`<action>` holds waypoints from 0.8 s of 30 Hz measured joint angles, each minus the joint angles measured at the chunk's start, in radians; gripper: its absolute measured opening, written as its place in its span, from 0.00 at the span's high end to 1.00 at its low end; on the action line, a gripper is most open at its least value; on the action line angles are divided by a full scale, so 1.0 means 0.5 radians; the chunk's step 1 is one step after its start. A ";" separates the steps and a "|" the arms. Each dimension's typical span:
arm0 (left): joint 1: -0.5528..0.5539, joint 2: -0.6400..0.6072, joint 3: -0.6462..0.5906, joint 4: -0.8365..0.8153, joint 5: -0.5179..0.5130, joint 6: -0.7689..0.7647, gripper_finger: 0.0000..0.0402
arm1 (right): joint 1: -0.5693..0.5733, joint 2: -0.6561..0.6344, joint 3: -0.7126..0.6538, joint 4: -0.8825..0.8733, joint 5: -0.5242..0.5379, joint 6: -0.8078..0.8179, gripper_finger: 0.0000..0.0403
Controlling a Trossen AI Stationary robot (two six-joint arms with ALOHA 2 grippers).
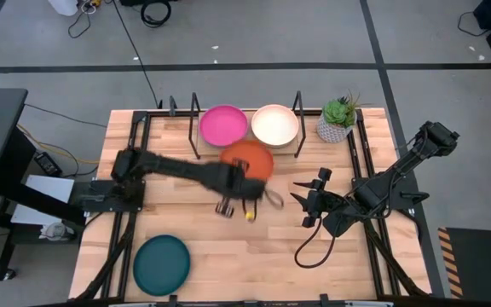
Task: Place and stack plates onto a shelf
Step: Stack the orange plate on top of the pink plate on the shelf
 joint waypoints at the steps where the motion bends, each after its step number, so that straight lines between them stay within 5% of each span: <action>1: 0.057 -0.007 0.000 -0.009 0.014 -0.019 0.97 | 0.005 0.000 0.000 0.001 0.002 0.004 0.60; 14: 0.627 -0.015 0.000 -0.037 0.156 0.000 0.96 | 0.079 0.000 0.000 -0.028 0.049 0.082 0.60; 24: 0.702 -0.127 0.000 0.174 0.388 0.079 0.96 | 0.112 0.000 0.000 -0.062 0.049 0.206 0.60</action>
